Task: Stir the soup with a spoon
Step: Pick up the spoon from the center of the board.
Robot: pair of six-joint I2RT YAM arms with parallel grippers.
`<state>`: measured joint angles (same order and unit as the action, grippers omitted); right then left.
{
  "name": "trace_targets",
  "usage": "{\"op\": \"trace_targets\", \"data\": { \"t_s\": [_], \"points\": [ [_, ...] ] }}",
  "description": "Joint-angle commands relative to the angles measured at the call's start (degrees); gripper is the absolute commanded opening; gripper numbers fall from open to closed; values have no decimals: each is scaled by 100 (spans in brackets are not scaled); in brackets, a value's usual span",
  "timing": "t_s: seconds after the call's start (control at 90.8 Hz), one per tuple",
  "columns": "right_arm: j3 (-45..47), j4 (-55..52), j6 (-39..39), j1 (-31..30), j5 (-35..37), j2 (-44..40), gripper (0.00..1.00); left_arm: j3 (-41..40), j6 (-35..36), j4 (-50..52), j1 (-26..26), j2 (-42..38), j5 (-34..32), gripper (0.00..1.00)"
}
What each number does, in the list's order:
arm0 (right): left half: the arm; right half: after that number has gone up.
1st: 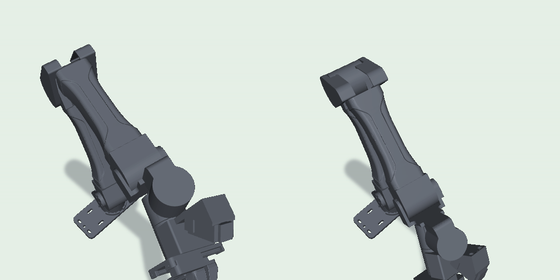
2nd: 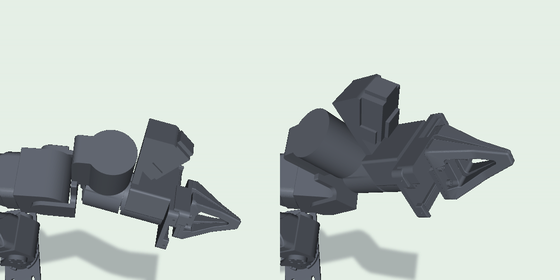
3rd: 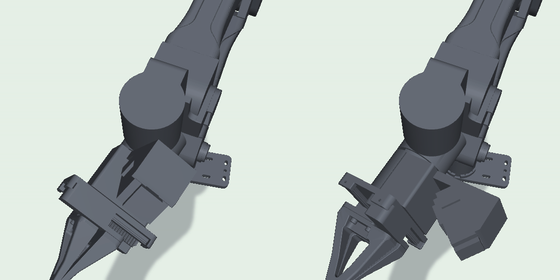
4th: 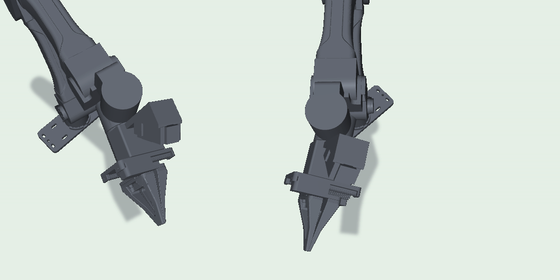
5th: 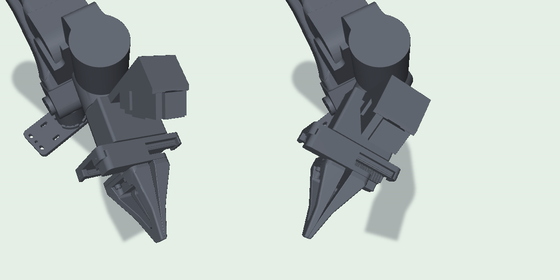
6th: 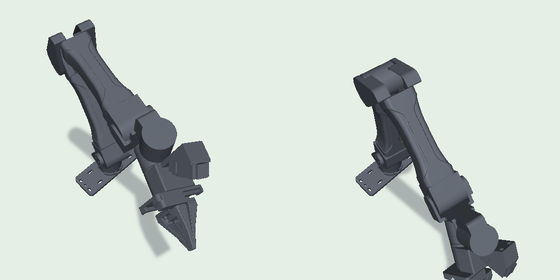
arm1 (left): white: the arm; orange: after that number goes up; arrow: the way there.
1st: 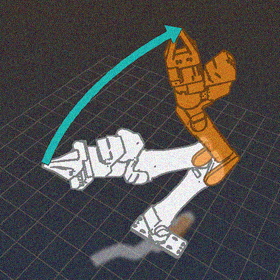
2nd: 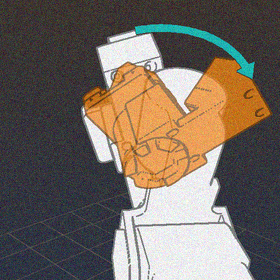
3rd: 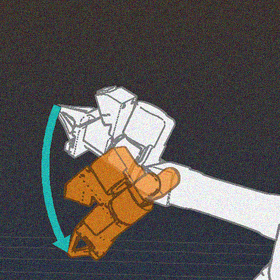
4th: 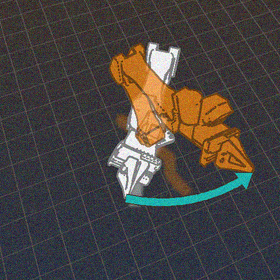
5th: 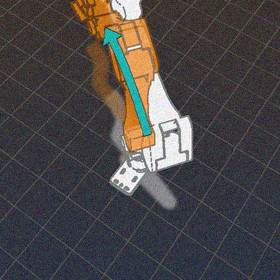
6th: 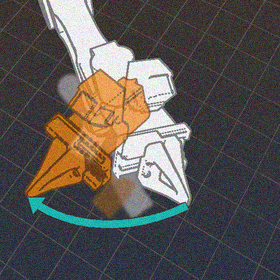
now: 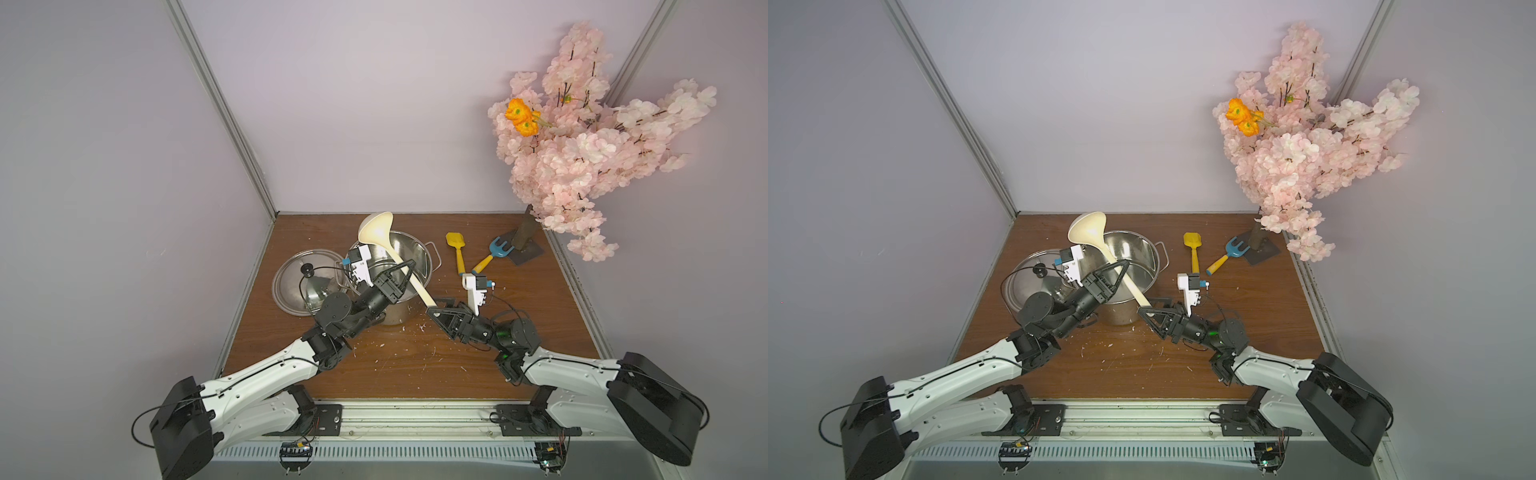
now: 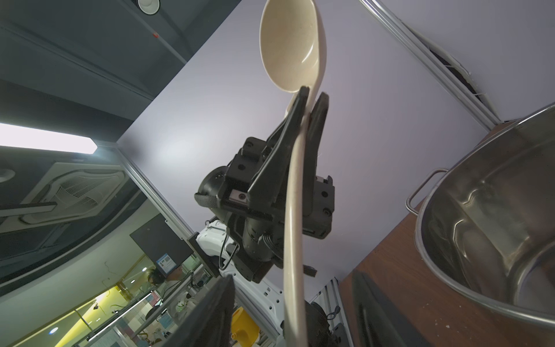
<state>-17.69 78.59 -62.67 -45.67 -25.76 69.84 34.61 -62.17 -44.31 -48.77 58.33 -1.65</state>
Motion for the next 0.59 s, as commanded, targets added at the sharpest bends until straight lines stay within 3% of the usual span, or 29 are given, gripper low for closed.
{"op": "trace_targets", "data": {
  "t_s": [0.0,0.319,0.583],
  "points": [
    [-196,604,-182,-88,312,121,61,-54,-82,-402,73,-84,-82,0],
    [-525,227,-31,-171,401,244,39,-235,-172,-591,81,-74,-129,0],
    [-591,395,-113,-234,370,497,29,-238,-163,-649,82,-3,-134,1]
  ]
}}
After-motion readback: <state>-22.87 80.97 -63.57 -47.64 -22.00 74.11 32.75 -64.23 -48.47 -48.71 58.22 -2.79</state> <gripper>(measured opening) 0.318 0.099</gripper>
